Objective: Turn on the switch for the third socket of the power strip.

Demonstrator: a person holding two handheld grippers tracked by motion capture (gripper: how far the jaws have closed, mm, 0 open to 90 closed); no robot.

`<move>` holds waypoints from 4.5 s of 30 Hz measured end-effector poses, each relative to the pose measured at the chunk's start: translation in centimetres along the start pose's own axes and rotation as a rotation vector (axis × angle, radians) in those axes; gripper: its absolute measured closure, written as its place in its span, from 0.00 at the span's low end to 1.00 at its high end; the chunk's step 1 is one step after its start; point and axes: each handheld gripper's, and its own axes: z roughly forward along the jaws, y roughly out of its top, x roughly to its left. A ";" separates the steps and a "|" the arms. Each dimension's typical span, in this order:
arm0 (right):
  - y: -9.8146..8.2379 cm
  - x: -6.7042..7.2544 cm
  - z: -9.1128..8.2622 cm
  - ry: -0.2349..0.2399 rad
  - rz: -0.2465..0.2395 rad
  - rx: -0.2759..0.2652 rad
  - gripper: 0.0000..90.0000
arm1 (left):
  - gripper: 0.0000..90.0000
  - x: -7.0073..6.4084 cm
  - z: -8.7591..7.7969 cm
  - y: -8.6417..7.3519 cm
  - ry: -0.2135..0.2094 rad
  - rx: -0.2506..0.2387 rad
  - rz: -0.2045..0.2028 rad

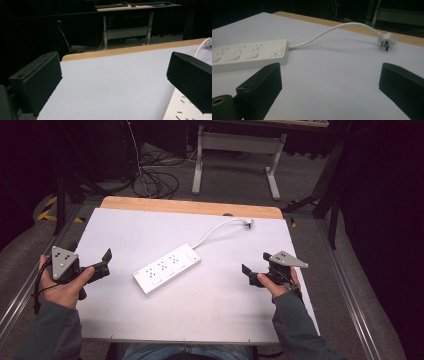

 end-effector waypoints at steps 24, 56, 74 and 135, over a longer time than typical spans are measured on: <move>0.0 0.0 -0.1 -0.002 0.003 0.004 0.06 | 0.52 0.2 -0.1 0.2 0.013 0.009 -0.029; -0.1 0.0 -0.3 0.001 0.003 0.004 0.07 | 1.00 -0.3 0.3 0.4 -0.109 0.052 -0.029; -0.2 0.0 -0.4 -0.006 0.009 0.011 0.07 | 1.00 -1.9 2.1 0.5 -0.195 0.093 0.038; -0.5 -0.1 -0.6 -0.013 0.008 0.024 0.08 | 1.00 -7.2 5.9 -0.9 -0.422 0.273 0.235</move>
